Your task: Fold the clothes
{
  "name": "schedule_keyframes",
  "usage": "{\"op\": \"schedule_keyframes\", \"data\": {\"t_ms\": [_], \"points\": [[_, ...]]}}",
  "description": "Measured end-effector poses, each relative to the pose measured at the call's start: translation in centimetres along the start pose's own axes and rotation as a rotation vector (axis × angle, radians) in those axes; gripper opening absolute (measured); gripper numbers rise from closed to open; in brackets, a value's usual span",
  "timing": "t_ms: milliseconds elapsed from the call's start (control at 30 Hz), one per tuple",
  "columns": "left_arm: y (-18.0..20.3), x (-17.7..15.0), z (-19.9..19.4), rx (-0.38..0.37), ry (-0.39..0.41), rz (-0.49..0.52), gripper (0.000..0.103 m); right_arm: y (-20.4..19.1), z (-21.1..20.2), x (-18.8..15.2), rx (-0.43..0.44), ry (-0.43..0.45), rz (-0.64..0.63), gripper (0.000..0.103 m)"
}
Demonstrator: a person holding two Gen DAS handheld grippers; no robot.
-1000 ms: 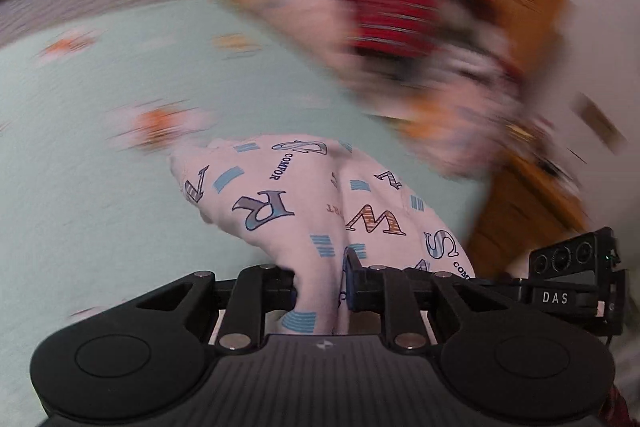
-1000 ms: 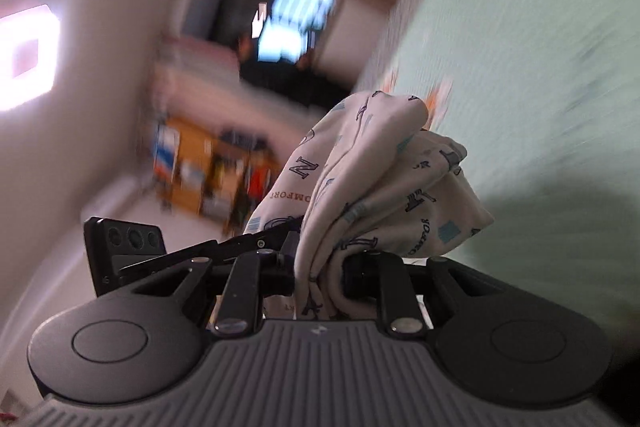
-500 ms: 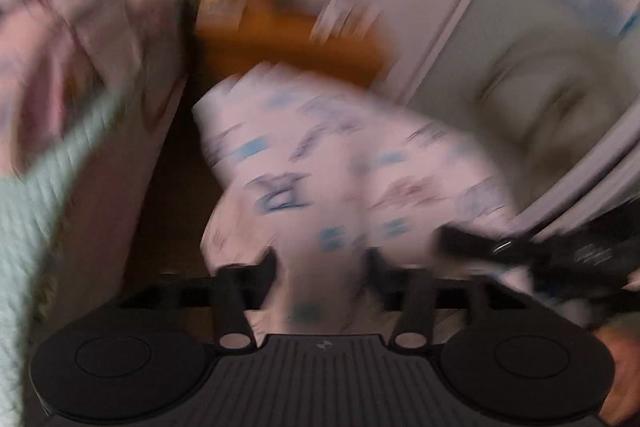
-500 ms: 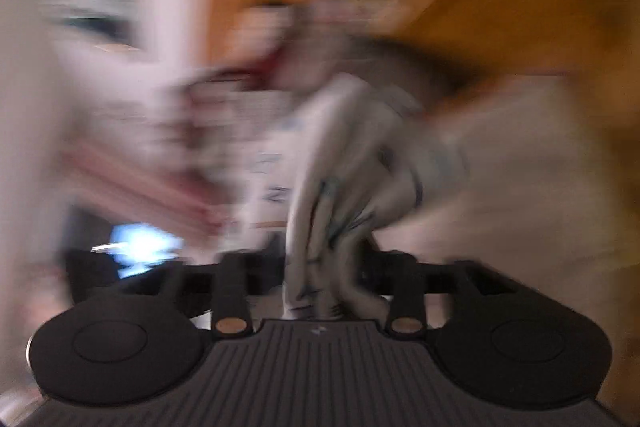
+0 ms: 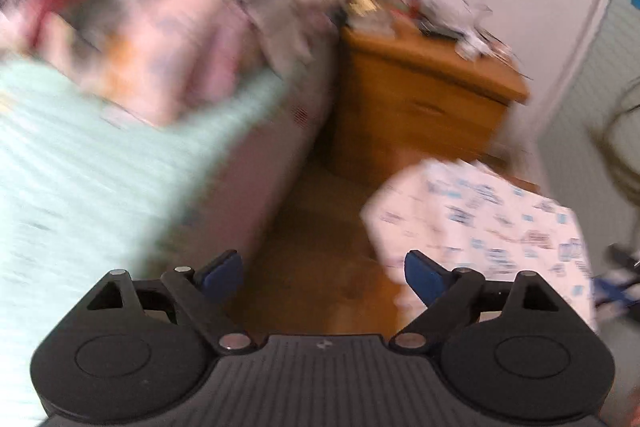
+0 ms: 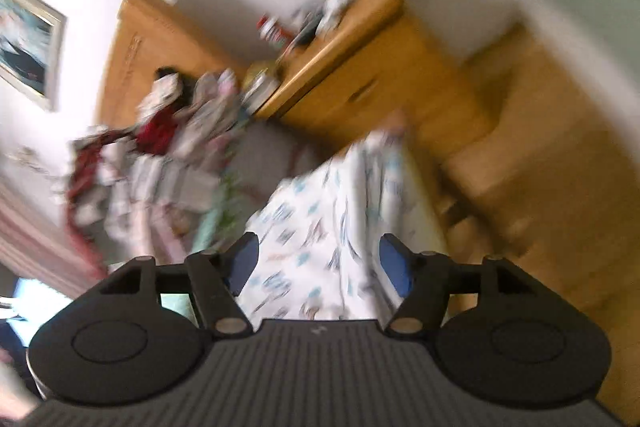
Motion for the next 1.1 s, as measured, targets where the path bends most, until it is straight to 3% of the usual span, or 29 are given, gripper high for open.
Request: {"op": "schedule_keyframes", "data": {"t_ms": [33,133,267,333,433,567,633,733,833,1000,1100], "points": [[-0.6,-0.1,-2.0,0.05,0.035,0.028,0.1,-1.9,-1.1,-0.3,-0.026,0.066,-0.099,0.069],[-3.0,-0.7,-7.8,0.168,0.106,0.052,0.102,-9.5,-3.1,-2.8,-0.072,0.213,-0.435,0.074],[-8.5,-2.2,-16.3,0.33,0.185,-0.045,0.102,-20.8,-4.8,-9.0,0.113,0.298,-0.745,0.092],[-10.7,-3.8,-20.8,0.448,0.238,-0.079,0.102,-26.6,-5.7,-12.9,0.214,0.311,-0.884,0.092],[-13.5,-6.7,-27.6,0.671,0.31,-0.109,0.102,-33.9,-7.5,-18.1,0.422,0.205,-0.973,0.094],[-16.9,-10.8,-34.9,1.031,0.309,-0.132,0.102,-42.5,-8.9,-25.8,0.624,-0.156,-1.072,0.096],[-18.6,-13.1,-38.2,1.199,0.305,-0.198,0.102,-46.3,-9.9,-29.6,0.69,-0.308,-1.112,0.096],[-21.0,-16.6,-43.0,1.374,0.327,-0.331,0.102,-50.8,-12.8,-34.3,0.755,-0.362,-1.157,0.096],[-23.7,-20.0,-47.1,1.371,0.341,-0.466,0.102,-55.0,-14.8,-38.6,0.814,-0.375,-1.212,0.096],[-28.7,-26.3,-51.1,1.211,0.305,-0.62,0.102,-57.7,-17.9,-46.0,0.857,-0.476,-1.28,0.096],[-31.5,-29.9,-52.2,1.16,0.282,-0.708,0.102,-57.8,-18.3,-50.4,0.85,-0.56,-1.324,0.096]]}}
Point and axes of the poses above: each gripper's, at about its wrist camera, not at the fingertips, and z roughly the way its jaws point, y to its right, x to its top, the point moved 1 cm from there along z, roughly the way its jaws point, and after that the axes turned 7 degrees about -x, right-handed, at the moved point
